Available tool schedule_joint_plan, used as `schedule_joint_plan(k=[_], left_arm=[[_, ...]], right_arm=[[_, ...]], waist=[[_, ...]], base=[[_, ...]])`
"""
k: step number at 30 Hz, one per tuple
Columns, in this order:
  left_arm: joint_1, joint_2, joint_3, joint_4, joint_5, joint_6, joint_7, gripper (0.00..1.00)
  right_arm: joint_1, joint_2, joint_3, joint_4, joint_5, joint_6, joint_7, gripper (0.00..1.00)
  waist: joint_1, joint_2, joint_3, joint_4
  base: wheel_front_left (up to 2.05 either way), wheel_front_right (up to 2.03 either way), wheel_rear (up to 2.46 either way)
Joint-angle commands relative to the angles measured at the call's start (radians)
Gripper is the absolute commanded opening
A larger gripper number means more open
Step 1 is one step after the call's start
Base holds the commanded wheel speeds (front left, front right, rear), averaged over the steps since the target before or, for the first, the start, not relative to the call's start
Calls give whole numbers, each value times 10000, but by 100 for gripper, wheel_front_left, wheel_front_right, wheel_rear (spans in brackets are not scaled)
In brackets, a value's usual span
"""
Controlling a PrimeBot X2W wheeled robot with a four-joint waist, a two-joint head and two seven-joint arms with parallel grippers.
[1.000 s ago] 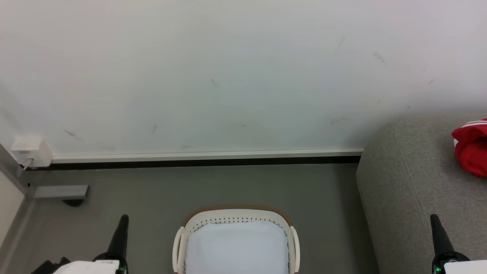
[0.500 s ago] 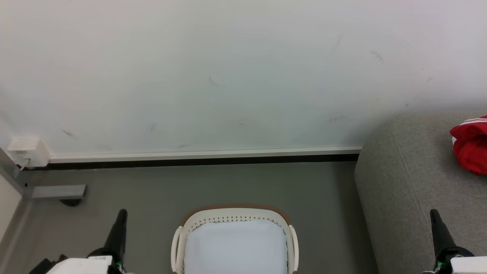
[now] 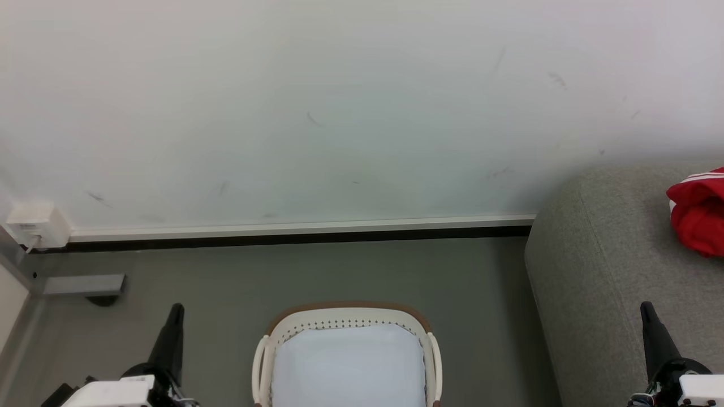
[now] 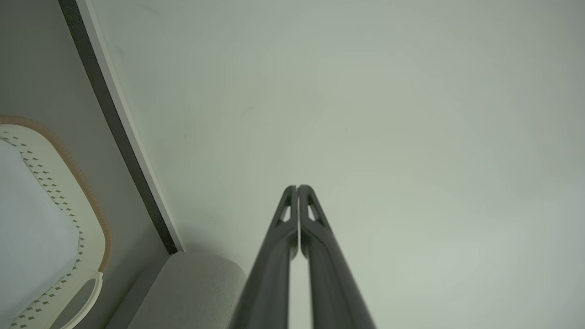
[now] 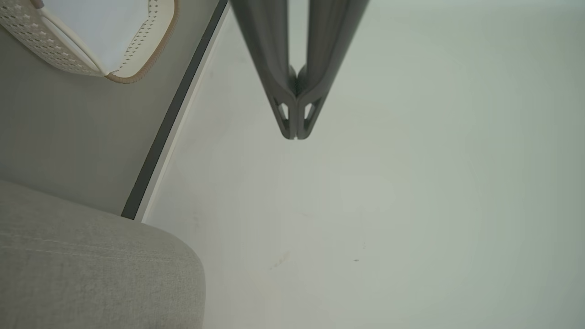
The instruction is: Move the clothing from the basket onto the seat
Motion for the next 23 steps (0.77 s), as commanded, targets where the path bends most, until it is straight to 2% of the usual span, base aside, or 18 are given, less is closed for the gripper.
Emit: schedule_joint_plan(k=[1, 23], left_arm=[[-101, 19, 41, -50, -211, -63, 74, 0], [-101, 20, 47, -58, -301, -65, 88, 0]], right_arm=[[-141, -88, -49, -69, 235, -20, 35, 0], [-157, -87, -52, -66, 272, -21, 73, 0]], waist=[[-1, -1, 5, -6], [-1, -1, 11, -13]], base=[[0, 0, 0], [0, 0, 0]])
